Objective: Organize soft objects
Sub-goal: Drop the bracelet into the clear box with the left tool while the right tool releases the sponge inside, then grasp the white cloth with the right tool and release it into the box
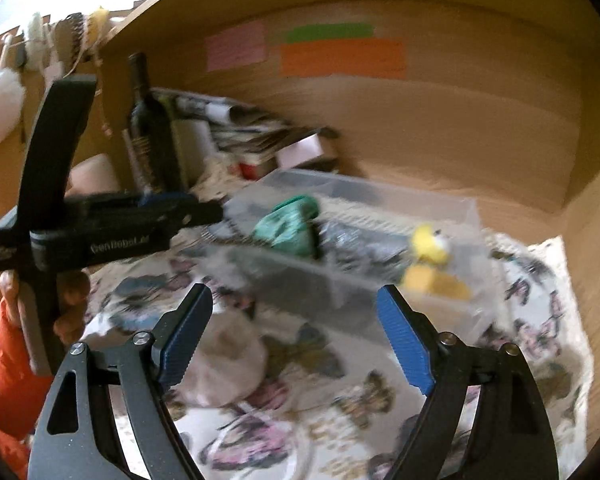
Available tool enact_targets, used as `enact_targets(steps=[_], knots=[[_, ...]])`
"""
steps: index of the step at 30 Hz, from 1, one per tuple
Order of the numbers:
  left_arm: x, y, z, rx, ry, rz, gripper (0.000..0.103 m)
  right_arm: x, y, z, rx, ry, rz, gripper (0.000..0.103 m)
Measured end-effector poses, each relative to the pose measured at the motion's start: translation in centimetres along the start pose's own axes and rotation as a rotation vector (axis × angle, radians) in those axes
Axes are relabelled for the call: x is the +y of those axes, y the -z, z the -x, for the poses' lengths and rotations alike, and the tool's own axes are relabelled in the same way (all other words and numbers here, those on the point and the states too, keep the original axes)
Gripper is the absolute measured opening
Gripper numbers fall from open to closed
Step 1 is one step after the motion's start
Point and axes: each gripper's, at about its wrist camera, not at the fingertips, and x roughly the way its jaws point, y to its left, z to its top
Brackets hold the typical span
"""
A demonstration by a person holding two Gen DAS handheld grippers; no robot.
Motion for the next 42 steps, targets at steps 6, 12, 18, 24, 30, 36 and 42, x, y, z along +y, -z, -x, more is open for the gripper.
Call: enact_targets(steps=[6,12,18,24,30,36,42], knots=[[-0.2,0.9,3.2,-0.061,-0.004,-0.005,0.079,1.6,1.4,-2.6,0.101,-0.064,0.022,0.082],[-0.4,2.1,5.7,-0.119,-0.028,-0.010,0.099,2.7,2.6,-4.7,0.188,-0.133,0.052,0.079],[-1.0,3.0,6.1,-0.122,-0.039,-0.048,0.101,3.1,3.3,-4.8,0.196,-0.189,0.066,0.038],[-0.7,2.9,6.0,-0.118,-0.015,-0.022,0.101,2.4,1.9,-1.9,0.101,-0.139,0.079,0.023],[-0.8,2.4,6.2,-0.152,-0.026,-0.019,0.101,0.2,-1.5,0.9,-0.042,-0.033,0.056,0.023],[-1.2,1.7,6.1,-0.176,-0.025,-0.019,0.102,-1.6,-4.0,-0.1,-0.095,0.088,0.049,0.023],[-1.4,1.2,5.8,-0.191,-0.034,-0.023,0.102,-3.1,-4.8,-3.4,-0.044,0.129,0.031,0.025]])
